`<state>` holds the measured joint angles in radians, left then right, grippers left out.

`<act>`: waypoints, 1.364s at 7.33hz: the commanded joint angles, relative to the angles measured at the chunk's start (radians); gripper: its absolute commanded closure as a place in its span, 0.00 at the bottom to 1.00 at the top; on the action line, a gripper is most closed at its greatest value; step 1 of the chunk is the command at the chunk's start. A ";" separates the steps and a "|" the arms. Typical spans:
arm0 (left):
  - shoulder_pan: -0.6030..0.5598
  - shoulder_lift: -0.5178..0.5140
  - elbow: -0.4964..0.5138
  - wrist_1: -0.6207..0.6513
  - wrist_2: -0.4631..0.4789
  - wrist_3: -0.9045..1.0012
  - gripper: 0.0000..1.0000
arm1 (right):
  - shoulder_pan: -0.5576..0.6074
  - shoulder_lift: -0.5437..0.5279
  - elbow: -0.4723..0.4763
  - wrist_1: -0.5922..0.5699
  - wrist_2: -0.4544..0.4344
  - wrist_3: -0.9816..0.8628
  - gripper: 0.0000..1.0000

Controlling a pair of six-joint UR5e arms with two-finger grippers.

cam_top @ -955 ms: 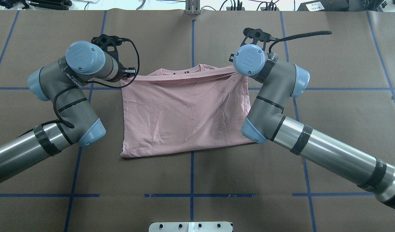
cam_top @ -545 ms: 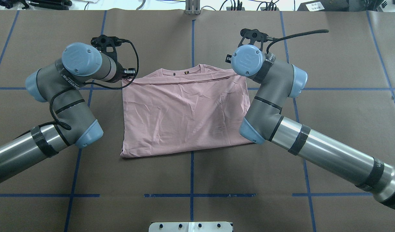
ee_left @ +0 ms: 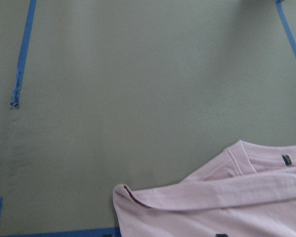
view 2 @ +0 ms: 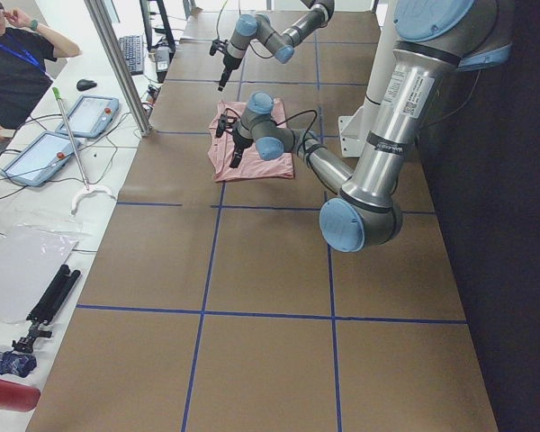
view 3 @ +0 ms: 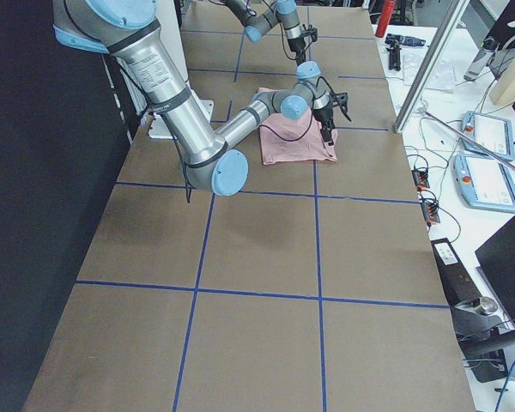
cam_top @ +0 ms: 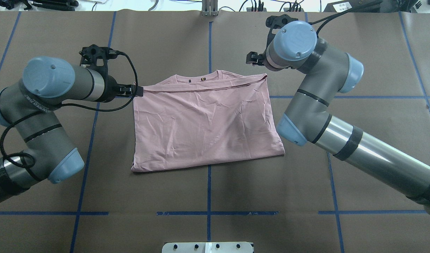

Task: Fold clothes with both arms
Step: 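Move the left gripper to the folded shirt's side edge while the right arm withdraws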

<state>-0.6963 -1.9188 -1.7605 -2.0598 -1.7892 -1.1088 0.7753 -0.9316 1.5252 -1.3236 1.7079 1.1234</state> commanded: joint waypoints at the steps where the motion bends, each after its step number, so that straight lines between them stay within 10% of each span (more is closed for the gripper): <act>1: 0.126 0.114 -0.083 -0.078 0.039 -0.188 0.16 | 0.059 -0.061 0.073 0.001 0.099 -0.100 0.00; 3: 0.259 0.144 -0.073 -0.123 0.138 -0.313 0.34 | 0.061 -0.061 0.073 0.001 0.099 -0.099 0.00; 10: 0.311 0.169 -0.083 -0.114 0.145 -0.313 0.35 | 0.062 -0.062 0.075 0.001 0.099 -0.093 0.00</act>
<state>-0.3880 -1.7555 -1.8438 -2.1741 -1.6454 -1.4222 0.8375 -0.9935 1.5999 -1.3223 1.8070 1.0307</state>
